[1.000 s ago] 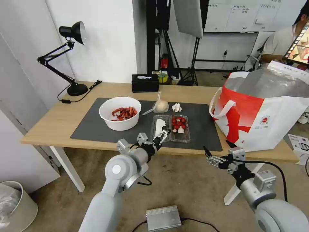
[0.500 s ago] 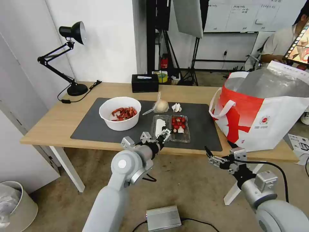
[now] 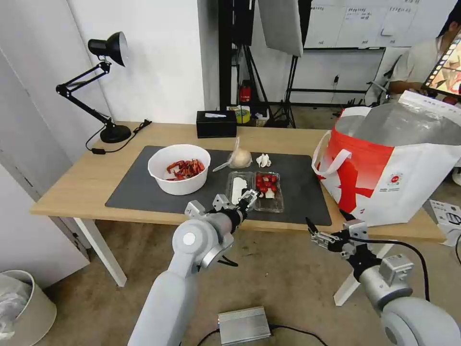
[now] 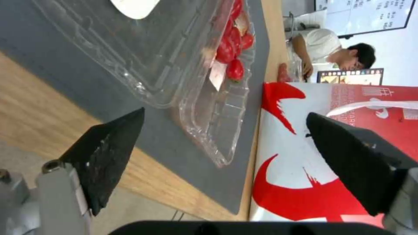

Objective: Pick up the trash from the table and place it into the takeout bag.

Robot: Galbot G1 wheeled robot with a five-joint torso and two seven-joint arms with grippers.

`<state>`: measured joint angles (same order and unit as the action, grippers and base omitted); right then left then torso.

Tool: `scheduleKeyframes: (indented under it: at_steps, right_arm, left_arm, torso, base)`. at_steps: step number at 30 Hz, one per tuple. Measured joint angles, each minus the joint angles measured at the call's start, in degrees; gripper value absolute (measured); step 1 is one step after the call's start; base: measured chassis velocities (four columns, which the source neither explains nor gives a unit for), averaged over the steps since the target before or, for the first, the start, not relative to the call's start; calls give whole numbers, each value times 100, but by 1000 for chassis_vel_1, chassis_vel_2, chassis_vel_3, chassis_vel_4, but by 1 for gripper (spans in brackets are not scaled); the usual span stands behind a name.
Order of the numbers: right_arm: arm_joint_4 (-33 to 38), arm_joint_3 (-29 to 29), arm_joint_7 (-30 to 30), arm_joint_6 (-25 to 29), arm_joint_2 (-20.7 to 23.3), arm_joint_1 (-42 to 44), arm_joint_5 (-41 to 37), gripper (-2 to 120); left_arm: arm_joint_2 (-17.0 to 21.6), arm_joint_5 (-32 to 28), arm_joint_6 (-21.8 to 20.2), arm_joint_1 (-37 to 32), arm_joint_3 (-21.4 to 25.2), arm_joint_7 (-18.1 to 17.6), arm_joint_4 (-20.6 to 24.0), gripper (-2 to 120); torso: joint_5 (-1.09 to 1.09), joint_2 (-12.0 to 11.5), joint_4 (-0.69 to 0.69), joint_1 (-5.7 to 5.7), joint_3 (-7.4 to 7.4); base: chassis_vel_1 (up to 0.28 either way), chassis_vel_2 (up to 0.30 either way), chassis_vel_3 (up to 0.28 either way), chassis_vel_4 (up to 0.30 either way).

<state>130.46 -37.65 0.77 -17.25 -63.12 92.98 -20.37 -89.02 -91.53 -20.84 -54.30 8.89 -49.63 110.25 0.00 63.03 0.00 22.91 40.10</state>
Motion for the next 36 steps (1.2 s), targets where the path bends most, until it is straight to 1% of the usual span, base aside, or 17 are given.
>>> scheduleKeyframes:
  at_steps: [15,36]
  right_arm:
    - [-55,13,-9,24,-37,-27,3,100]
    - [-118,61,-9,34,-65,-82,20,100]
  left_arm:
    - [-64,36,28,82,-28,-19,-123,100]
    - [-81,65,96,107,-7,-191,-211,100]
  torso:
    - [0,0,0,0,0]
    - [0,0,0,0,0]
  base:
    - [0,0,0,0]
    - [0,0,0,0]
